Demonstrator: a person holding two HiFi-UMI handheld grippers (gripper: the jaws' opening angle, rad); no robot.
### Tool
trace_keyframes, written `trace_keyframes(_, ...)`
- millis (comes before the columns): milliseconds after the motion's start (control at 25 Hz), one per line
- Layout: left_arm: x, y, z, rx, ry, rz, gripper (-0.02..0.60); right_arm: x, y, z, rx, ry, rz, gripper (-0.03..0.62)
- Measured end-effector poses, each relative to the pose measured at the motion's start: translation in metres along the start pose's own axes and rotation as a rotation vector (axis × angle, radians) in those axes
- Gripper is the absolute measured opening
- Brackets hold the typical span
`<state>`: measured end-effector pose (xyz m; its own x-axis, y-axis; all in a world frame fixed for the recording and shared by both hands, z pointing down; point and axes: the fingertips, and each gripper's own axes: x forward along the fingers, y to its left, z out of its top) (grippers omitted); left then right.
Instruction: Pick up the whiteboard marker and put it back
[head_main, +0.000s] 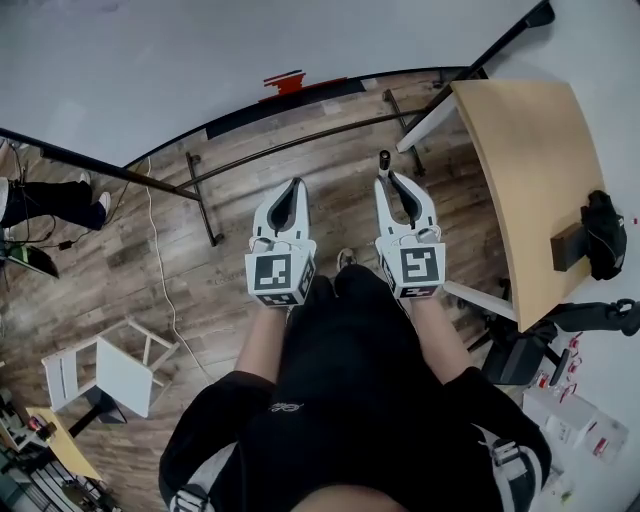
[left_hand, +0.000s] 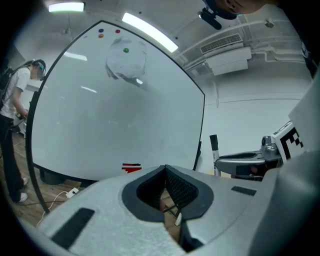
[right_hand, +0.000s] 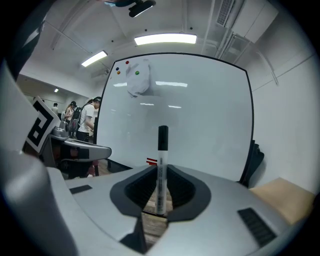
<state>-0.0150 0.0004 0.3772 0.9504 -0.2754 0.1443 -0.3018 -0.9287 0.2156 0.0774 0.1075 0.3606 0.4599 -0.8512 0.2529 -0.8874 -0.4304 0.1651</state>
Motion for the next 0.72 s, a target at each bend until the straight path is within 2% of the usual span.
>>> trace_keyframes(280, 0.012, -0.001, -0.006, 0.001, 0.011, 0.023, 0.006, 0.015, -0.01, -0.012, -0.013, 0.018, 0.028, 0.052)
trace_keyframes(440, 0.032, -0.003, -0.005, 0.01, 0.012, 0.06, 0.006, 0.031, -0.024, -0.012, -0.022, 0.003, 0.071, 0.052)
trace_keyframes(720, 0.09, -0.032, 0.0, 0.047, 0.03, 0.112, 0.006, 0.064, -0.083, -0.013, -0.001, -0.022, 0.136, 0.053)
